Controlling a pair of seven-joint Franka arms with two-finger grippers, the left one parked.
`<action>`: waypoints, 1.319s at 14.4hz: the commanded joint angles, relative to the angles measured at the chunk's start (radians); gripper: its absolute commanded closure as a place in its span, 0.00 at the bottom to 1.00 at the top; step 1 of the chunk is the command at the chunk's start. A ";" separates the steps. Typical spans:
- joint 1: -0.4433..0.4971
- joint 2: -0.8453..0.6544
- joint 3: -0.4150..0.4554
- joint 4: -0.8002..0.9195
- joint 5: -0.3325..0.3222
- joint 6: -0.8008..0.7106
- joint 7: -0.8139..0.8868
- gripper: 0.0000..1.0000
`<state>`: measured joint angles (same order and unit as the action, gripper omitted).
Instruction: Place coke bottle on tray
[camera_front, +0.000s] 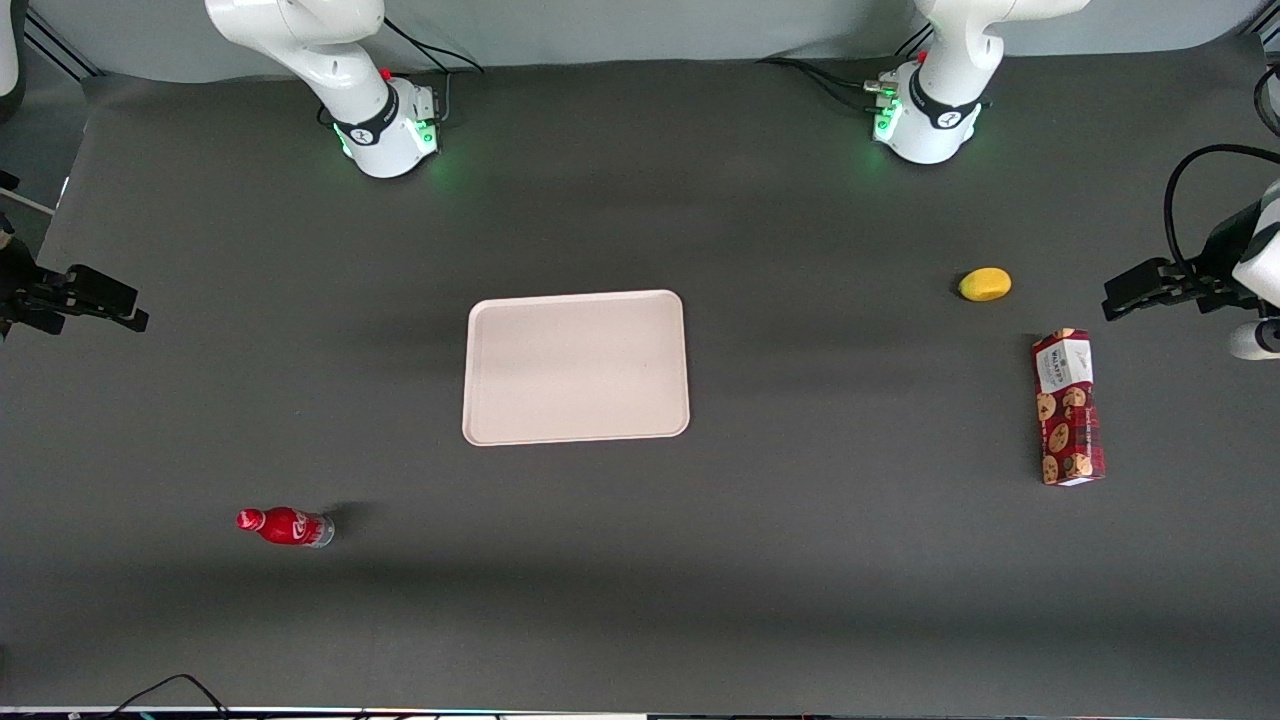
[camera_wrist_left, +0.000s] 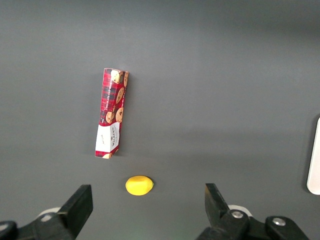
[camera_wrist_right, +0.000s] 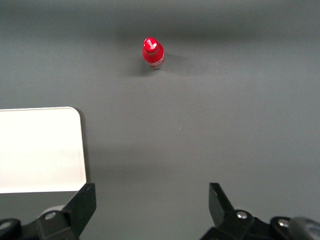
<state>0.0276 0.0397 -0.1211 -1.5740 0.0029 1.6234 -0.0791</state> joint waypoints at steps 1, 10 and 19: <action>0.000 0.011 -0.003 0.025 -0.008 -0.023 -0.021 0.00; 0.002 0.015 -0.003 0.029 -0.011 -0.023 -0.022 0.00; 0.003 0.031 -0.003 0.031 -0.018 -0.014 -0.028 0.00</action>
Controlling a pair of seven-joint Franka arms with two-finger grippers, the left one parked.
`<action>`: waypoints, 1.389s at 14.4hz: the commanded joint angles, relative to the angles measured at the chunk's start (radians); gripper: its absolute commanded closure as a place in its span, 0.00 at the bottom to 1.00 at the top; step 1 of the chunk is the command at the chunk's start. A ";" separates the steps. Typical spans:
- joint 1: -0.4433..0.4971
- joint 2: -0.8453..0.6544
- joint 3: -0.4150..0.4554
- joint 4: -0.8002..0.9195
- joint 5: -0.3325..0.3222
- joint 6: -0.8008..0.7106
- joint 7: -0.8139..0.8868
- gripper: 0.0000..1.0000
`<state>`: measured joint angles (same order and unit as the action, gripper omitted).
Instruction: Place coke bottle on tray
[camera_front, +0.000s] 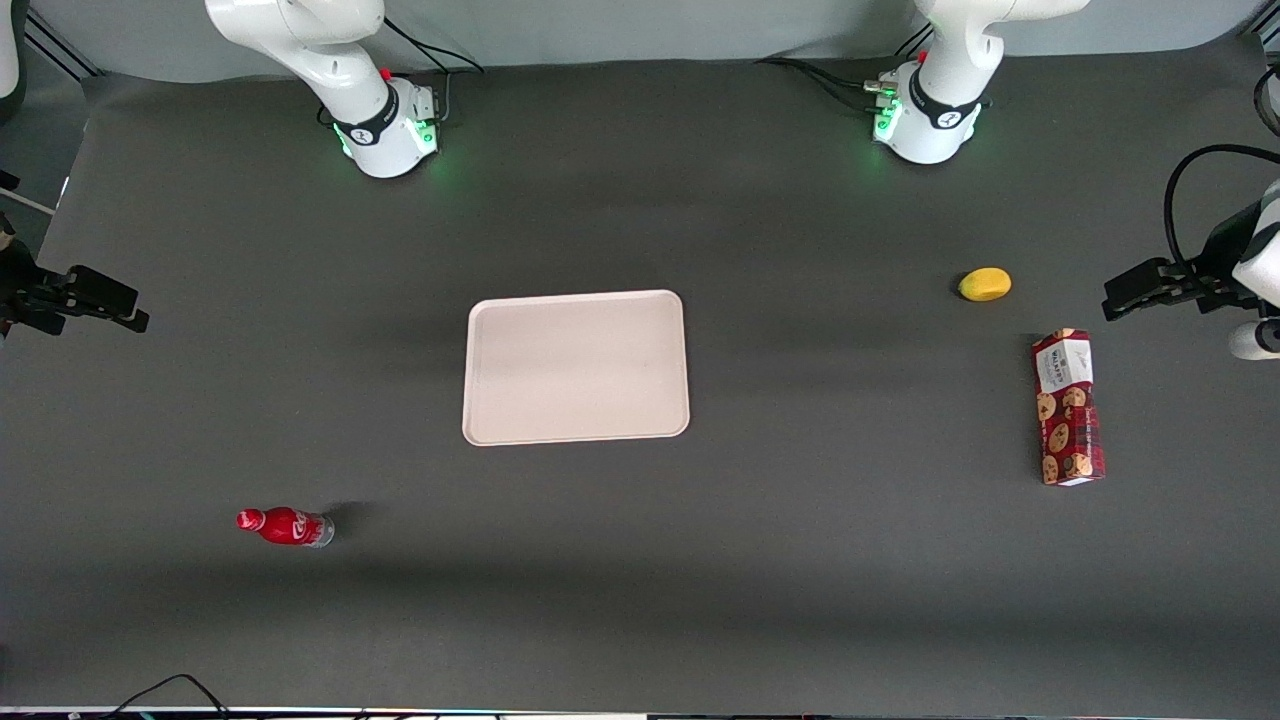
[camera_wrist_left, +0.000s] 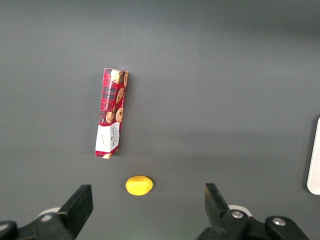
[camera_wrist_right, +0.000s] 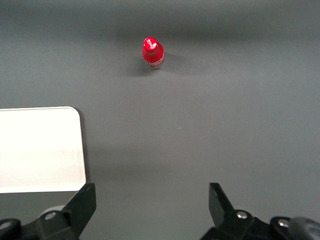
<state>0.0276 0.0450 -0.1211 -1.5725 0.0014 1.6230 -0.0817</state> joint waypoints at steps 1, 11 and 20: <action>0.003 0.027 -0.003 0.029 -0.018 -0.011 -0.026 0.00; 0.012 0.268 -0.042 0.132 0.052 0.113 -0.187 0.00; 0.032 0.478 -0.031 0.170 0.095 0.284 -0.245 0.00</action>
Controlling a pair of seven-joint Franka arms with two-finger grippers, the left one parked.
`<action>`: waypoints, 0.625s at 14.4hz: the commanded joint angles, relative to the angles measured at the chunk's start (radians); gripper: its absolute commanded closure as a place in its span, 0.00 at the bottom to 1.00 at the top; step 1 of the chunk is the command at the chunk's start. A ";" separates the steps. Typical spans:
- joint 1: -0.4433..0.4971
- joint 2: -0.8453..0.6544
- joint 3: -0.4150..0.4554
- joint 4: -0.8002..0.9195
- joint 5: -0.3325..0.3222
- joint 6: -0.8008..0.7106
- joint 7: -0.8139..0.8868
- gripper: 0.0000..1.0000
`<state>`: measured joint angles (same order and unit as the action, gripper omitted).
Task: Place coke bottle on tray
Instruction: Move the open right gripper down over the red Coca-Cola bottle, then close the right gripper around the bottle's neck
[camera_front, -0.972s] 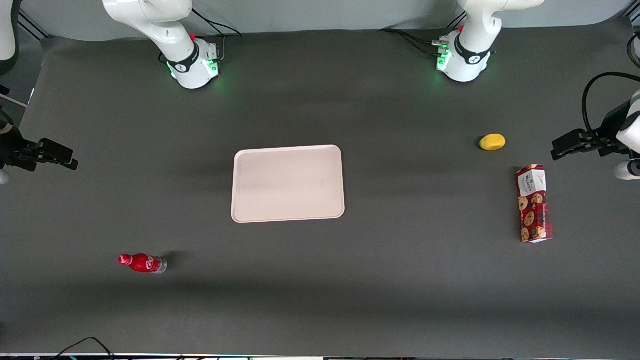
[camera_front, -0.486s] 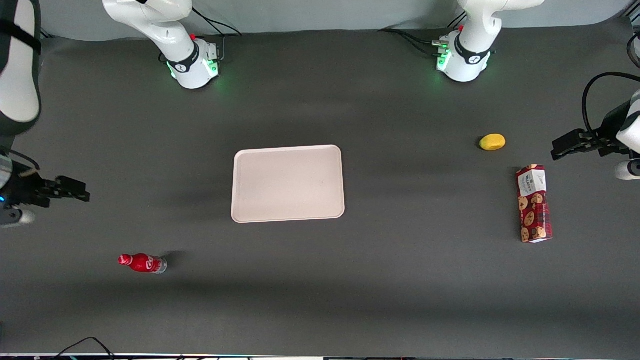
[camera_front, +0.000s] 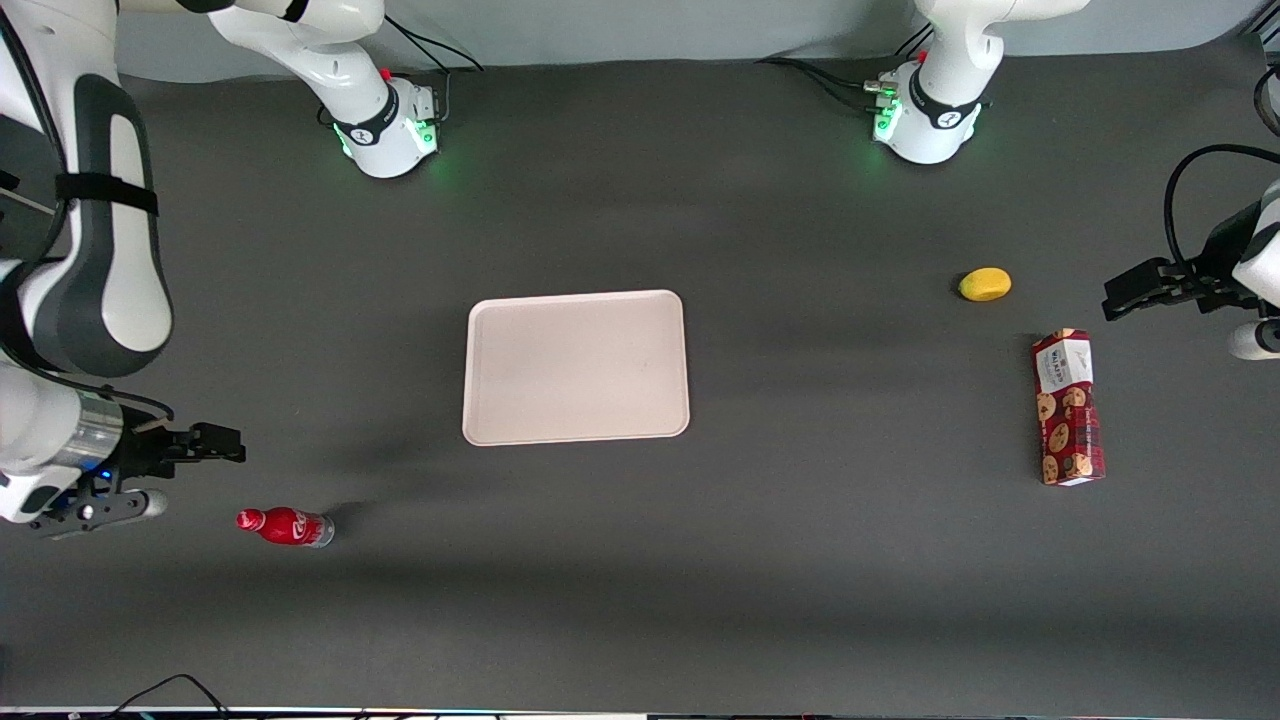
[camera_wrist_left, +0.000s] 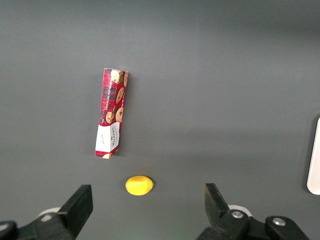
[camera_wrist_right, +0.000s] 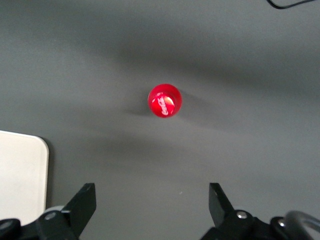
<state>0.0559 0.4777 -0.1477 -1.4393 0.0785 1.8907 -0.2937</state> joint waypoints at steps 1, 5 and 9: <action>0.007 0.065 -0.004 0.037 0.018 0.034 -0.035 0.00; 0.006 0.133 -0.004 0.033 0.024 0.154 -0.122 0.00; 0.007 0.156 -0.004 0.036 0.026 0.197 -0.122 0.00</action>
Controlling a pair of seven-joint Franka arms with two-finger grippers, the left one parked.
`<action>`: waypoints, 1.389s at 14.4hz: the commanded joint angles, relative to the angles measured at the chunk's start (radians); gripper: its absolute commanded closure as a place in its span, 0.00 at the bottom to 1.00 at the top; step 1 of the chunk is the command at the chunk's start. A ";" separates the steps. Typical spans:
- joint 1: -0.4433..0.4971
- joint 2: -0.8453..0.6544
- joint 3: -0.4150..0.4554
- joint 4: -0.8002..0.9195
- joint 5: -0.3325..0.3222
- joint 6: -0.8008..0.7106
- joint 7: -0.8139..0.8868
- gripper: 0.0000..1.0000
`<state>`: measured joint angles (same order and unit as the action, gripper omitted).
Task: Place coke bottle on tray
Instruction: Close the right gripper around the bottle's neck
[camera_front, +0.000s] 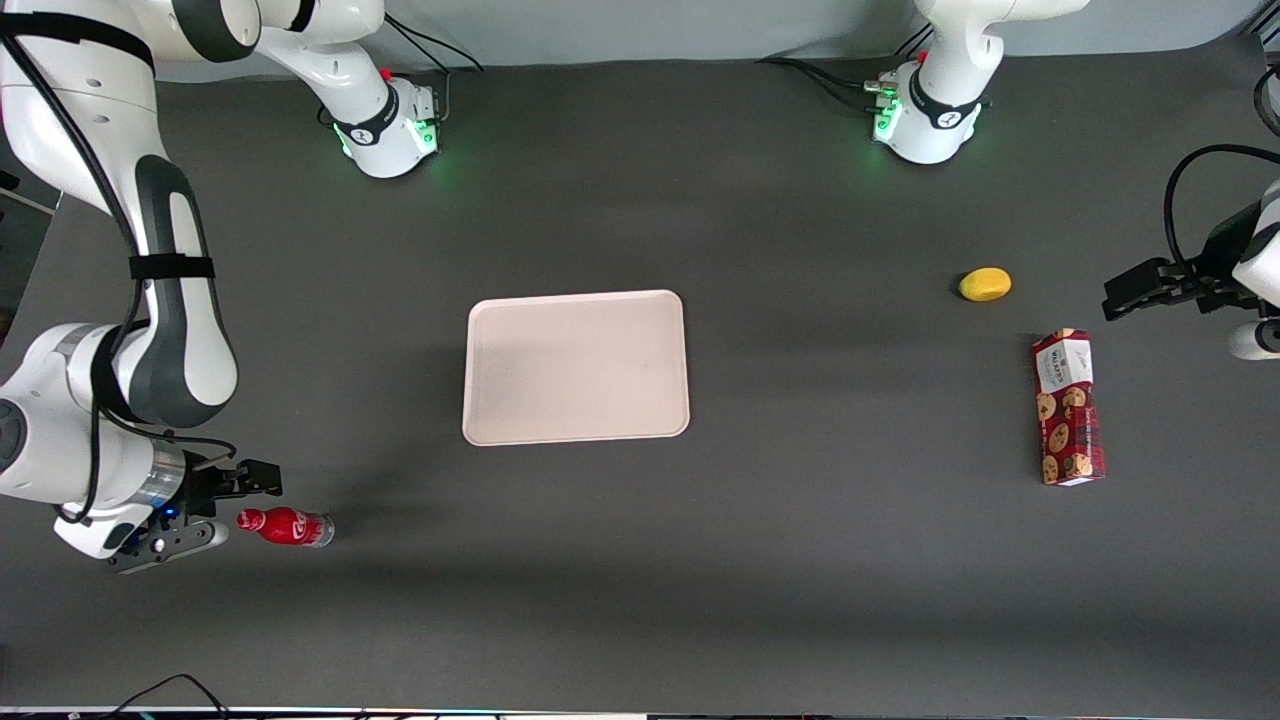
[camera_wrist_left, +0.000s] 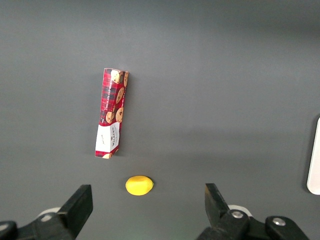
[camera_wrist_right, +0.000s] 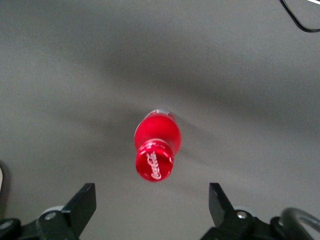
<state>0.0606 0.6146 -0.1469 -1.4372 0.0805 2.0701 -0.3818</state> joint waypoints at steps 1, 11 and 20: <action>0.002 0.022 -0.005 0.032 0.024 0.030 -0.034 0.00; 0.008 0.053 -0.003 0.032 0.039 0.064 -0.045 0.00; 0.007 0.056 -0.003 0.032 0.042 0.068 -0.103 0.36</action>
<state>0.0676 0.6515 -0.1467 -1.4358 0.0996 2.1384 -0.4443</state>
